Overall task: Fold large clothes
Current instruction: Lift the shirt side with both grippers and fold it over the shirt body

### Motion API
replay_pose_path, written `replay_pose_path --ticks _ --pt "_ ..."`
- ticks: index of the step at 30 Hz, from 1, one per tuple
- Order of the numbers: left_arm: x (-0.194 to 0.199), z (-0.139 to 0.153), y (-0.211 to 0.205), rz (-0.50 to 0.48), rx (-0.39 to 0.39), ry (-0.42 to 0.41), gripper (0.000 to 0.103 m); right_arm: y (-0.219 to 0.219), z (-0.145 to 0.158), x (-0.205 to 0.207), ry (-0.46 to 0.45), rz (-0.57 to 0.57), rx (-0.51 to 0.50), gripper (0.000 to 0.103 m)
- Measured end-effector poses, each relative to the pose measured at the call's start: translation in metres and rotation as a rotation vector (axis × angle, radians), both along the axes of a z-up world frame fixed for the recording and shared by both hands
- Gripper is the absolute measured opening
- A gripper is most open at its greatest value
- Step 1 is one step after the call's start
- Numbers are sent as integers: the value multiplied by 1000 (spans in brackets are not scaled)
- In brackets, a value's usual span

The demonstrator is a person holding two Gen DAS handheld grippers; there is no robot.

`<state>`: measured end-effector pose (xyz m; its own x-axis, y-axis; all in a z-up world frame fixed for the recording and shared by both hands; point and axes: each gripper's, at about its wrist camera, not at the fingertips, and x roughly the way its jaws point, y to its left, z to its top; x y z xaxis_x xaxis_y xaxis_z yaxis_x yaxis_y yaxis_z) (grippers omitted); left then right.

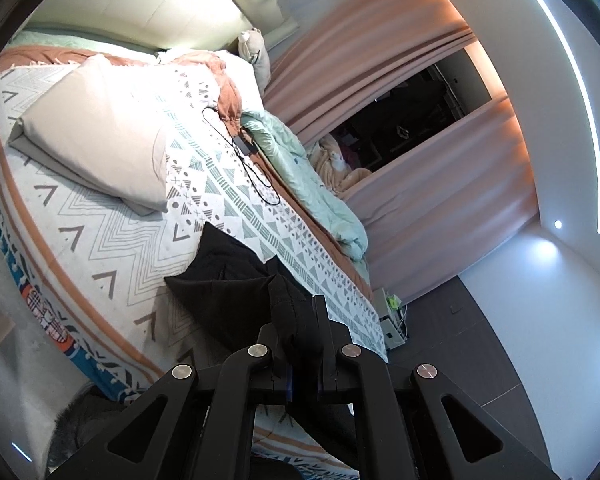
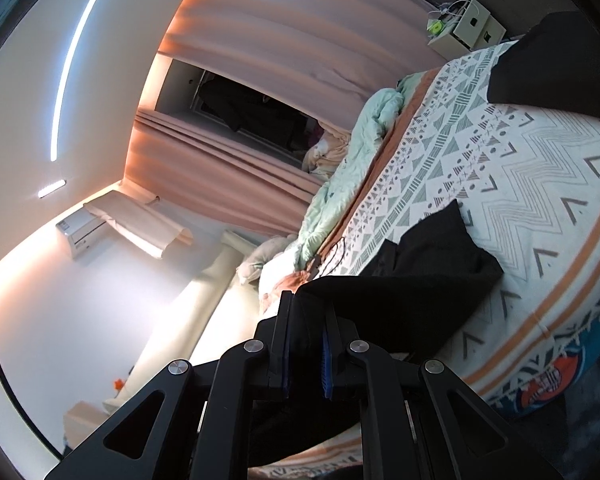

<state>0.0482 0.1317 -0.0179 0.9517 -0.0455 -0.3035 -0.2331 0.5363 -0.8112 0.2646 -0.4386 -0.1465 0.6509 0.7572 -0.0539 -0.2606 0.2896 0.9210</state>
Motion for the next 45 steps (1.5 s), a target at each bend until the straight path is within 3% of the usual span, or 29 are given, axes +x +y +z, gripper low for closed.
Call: replay_pose_path --ticks 8,16,30,38,40,41,43,44,45 --pt "45 -3 18 5 -19 -6 7 19 -1 50 19 2 -10 12" --pt "120 -12 38 2 -26 36 7 42 -15 115 73 -3 -30 12" --pt "241 -63 75 -14 -53 177 8 90 -69 216 234 -8 -100 12" --pt "303 -93 86 -41 -62 229 8 107 -90 265 277 -31 -165 12" --pt "318 -99 88 -66 -67 244 22 109 -93 275 300 -55 -209 15" --pt "324 -101 88 -73 -68 257 27 109 -97 280 319 -57 -204 22" --pt "328 -103 90 -69 -60 259 62 109 -104 285 322 -42 -174 43" --pt "326 -102 91 -56 -49 245 70 108 -105 284 321 -48 -185 58" --pt "323 -100 92 -39 -37 234 80 107 -104 281 316 -72 -223 64"
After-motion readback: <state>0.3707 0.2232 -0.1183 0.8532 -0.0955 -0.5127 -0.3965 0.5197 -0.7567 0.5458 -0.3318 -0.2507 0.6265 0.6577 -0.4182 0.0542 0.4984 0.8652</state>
